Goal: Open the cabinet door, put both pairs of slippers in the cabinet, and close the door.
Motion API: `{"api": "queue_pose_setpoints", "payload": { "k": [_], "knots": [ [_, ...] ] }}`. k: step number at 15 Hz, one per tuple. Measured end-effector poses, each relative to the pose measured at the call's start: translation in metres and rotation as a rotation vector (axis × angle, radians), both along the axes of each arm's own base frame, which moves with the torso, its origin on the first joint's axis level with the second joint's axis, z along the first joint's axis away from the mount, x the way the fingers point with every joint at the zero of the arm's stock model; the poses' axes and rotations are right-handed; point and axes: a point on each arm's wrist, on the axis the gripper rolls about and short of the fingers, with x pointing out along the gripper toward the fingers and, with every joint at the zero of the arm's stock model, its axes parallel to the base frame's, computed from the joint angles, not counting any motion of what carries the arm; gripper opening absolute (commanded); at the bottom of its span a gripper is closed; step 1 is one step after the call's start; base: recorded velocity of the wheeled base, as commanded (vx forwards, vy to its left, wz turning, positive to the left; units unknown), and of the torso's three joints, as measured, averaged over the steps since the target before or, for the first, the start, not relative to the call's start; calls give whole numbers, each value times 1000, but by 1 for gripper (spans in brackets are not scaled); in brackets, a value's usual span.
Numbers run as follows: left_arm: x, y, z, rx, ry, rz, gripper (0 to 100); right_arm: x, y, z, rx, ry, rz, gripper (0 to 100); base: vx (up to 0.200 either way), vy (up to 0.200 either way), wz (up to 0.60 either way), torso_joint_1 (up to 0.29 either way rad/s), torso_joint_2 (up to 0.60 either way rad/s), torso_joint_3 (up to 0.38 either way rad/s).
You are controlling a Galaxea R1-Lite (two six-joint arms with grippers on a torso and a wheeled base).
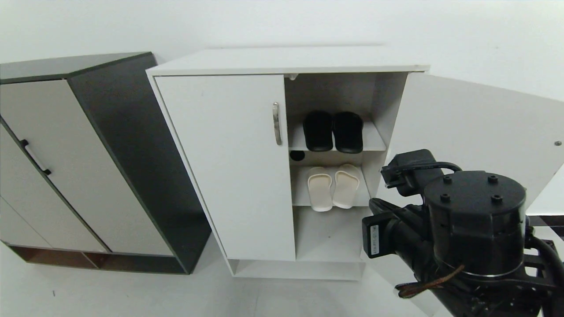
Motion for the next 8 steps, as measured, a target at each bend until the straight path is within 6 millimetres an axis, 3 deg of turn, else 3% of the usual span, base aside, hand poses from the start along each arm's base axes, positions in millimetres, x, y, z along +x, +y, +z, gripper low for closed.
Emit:
{"api": "queue_pose_setpoints", "payload": {
  "k": [8],
  "knots": [
    [0, 0, 0, 0, 1, 0, 0, 6, -1, -4, -10, 11, -6, 0, 0, 0, 0, 133, -467, -334]
  ]
}}
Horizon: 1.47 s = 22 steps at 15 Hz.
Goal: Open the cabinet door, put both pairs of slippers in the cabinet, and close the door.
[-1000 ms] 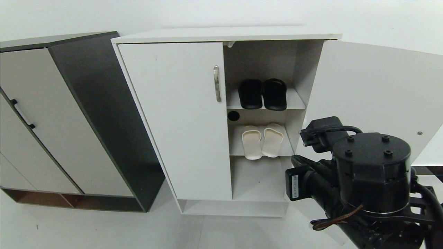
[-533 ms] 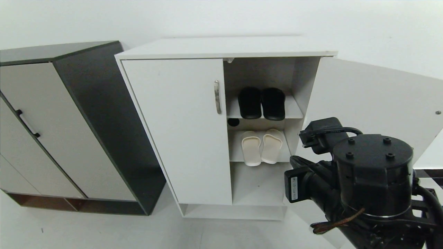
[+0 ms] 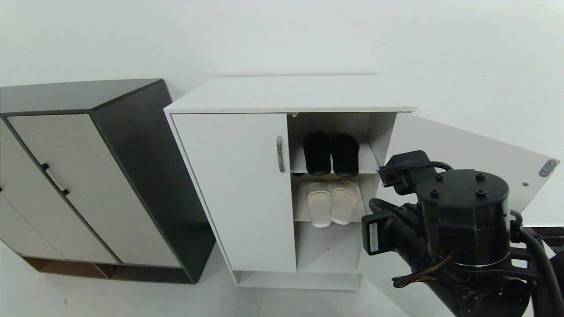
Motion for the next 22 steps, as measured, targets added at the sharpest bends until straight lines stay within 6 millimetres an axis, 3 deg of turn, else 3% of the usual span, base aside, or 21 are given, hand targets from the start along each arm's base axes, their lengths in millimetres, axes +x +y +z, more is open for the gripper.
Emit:
{"api": "queue_pose_setpoints", "payload": {
  "k": [10, 22],
  "knots": [
    [0, 0, 0, 0, -1, -2, 0, 0, 0, -5, -42, 3, 8, 0, 0, 0, 0, 181, -482, -302],
    [0, 0, 0, 0, 0, -2, 0, 0, -1, -9, -55, 13, 11, 0, 0, 0, 0, 12, -28, -16]
  ]
}}
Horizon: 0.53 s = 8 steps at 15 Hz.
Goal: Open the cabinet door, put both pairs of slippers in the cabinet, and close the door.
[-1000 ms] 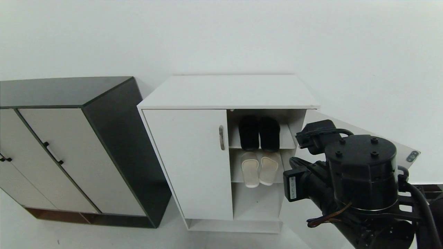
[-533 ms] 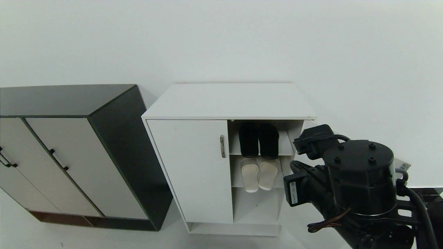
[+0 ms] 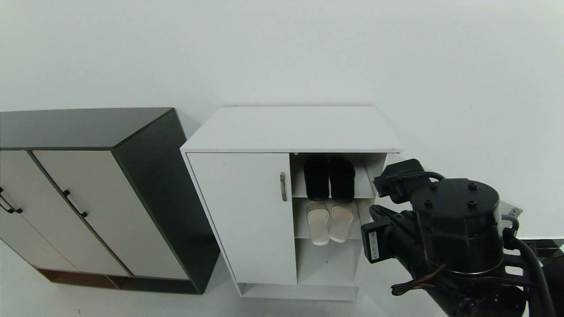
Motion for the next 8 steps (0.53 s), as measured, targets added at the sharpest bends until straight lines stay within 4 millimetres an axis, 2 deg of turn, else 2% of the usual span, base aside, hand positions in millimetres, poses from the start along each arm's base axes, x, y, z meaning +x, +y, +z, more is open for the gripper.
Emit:
{"api": "queue_pose_setpoints", "payload": {
  "k": [8],
  "knots": [
    [0, 0, 0, 0, 0, 0, 0, 0, 0, 1, 2, -1, 4, 0, 0, 0, 0, 0, 0, 0]
  ]
}}
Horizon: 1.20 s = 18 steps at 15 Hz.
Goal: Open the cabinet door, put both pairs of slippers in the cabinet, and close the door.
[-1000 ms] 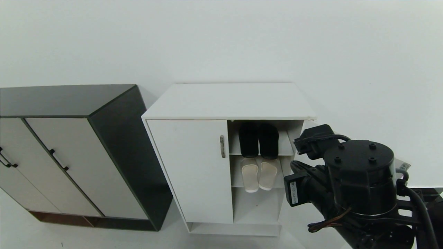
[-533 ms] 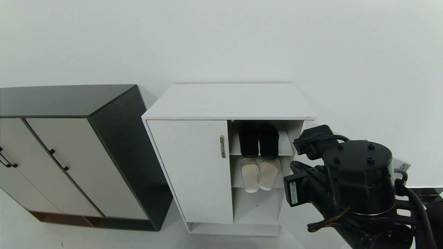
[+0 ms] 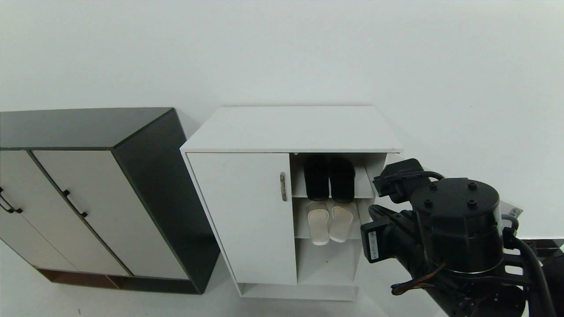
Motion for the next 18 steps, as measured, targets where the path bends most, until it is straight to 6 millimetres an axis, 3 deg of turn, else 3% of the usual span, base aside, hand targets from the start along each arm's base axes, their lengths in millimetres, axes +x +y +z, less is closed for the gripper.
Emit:
{"api": "queue_pose_setpoints", "payload": {
  "k": [9, 14, 18],
  "knots": [
    [0, 0, 0, 1, 0, -1, 0, 5, -2, 0, -2, 0, -19, 0, 0, 0, -600, 4, 1, 2],
    [0, 0, 0, 1, 0, 0, 0, 20, -12, 3, -15, -8, -77, 0, 0, 0, 0, 0, 0, 0],
    [0, 0, 0, 1, 0, 1, 0, 46, -19, 27, 52, -57, -162, 0, 0, 0, 0, 0, 0, 0]
  ]
}}
